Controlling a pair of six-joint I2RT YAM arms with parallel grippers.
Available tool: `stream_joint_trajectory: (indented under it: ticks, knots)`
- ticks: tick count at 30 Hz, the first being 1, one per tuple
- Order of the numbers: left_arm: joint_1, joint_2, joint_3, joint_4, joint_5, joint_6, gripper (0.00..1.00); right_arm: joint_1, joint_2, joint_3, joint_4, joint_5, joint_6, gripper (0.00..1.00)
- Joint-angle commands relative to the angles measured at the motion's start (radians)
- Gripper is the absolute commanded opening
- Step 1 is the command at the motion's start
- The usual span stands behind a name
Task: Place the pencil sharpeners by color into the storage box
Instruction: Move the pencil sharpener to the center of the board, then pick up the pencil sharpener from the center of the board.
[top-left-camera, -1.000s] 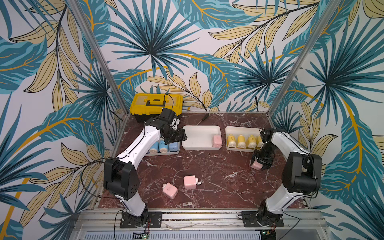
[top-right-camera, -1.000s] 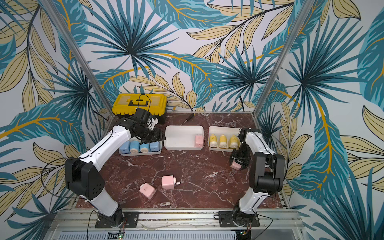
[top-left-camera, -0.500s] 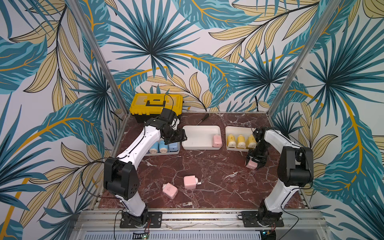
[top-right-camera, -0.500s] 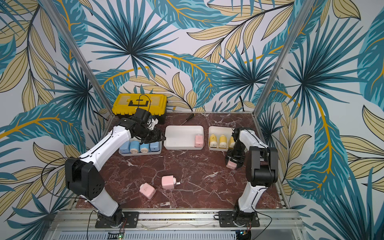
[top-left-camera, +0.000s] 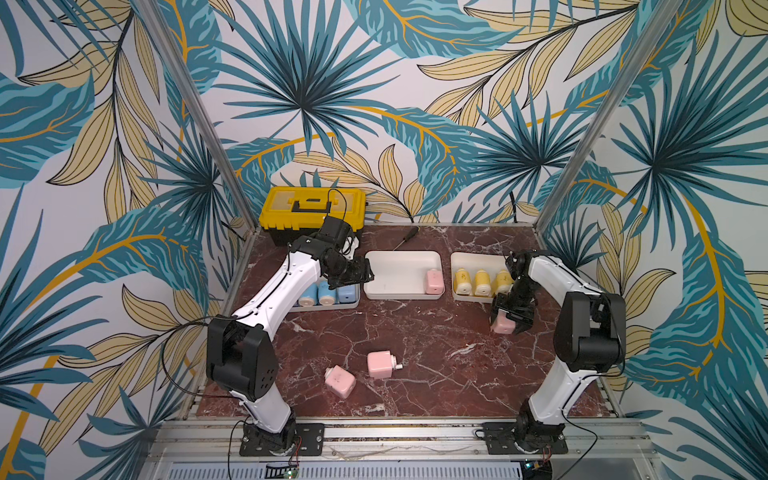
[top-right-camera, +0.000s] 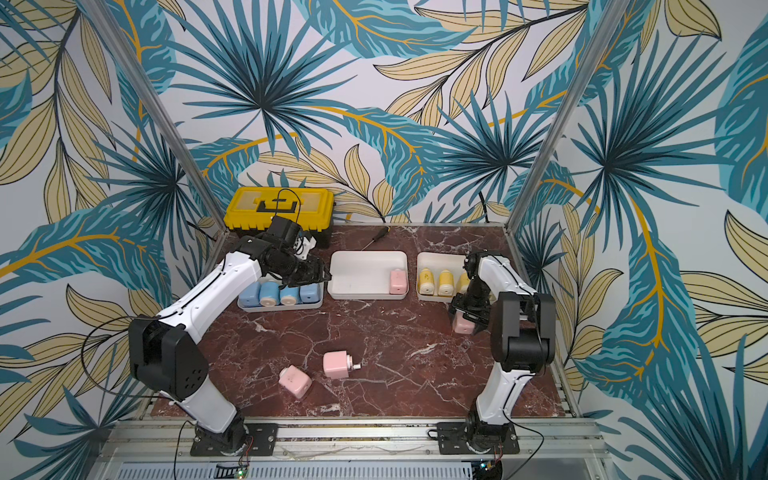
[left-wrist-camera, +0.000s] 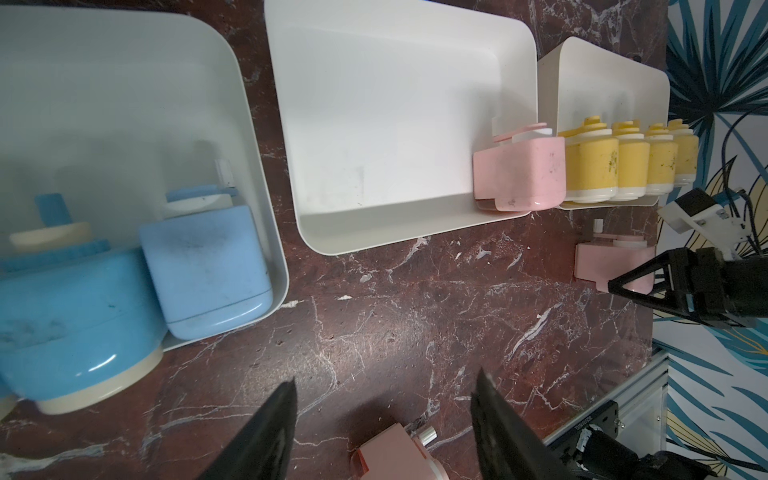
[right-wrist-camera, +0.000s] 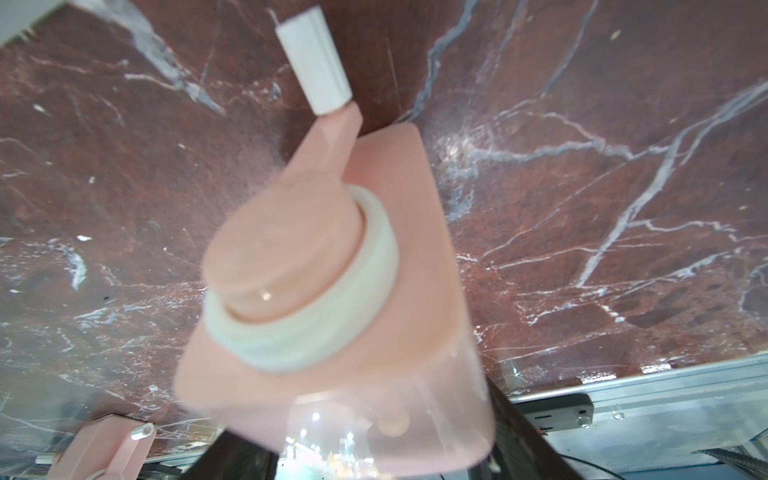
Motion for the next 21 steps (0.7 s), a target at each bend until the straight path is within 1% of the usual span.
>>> stream_joint_trajectory:
  ticks: [1, 6, 13, 17, 21]
  knots:
    - [0.006, -0.038, -0.009, 0.002, -0.006, 0.005, 0.68, 0.006, 0.028, 0.044, -0.040, 0.041, -0.046, 0.72]
    - [0.005, -0.044, -0.007, 0.000, -0.006, -0.005, 0.69, 0.006, 0.062, 0.093, -0.051, 0.062, -0.102, 0.73]
    - [0.005, -0.048, -0.010, 0.000, -0.007, -0.010, 0.69, 0.006, 0.104, 0.097, -0.023, 0.047, -0.121, 0.72]
    - [0.006, -0.049, -0.011, 0.001, -0.008, -0.012, 0.68, 0.007, 0.119, 0.086, -0.004, 0.024, -0.119, 0.67]
    - [0.006, -0.055, -0.020, 0.001, -0.007, -0.015, 0.69, 0.007, 0.102, 0.058, 0.014, 0.004, -0.109, 0.62]
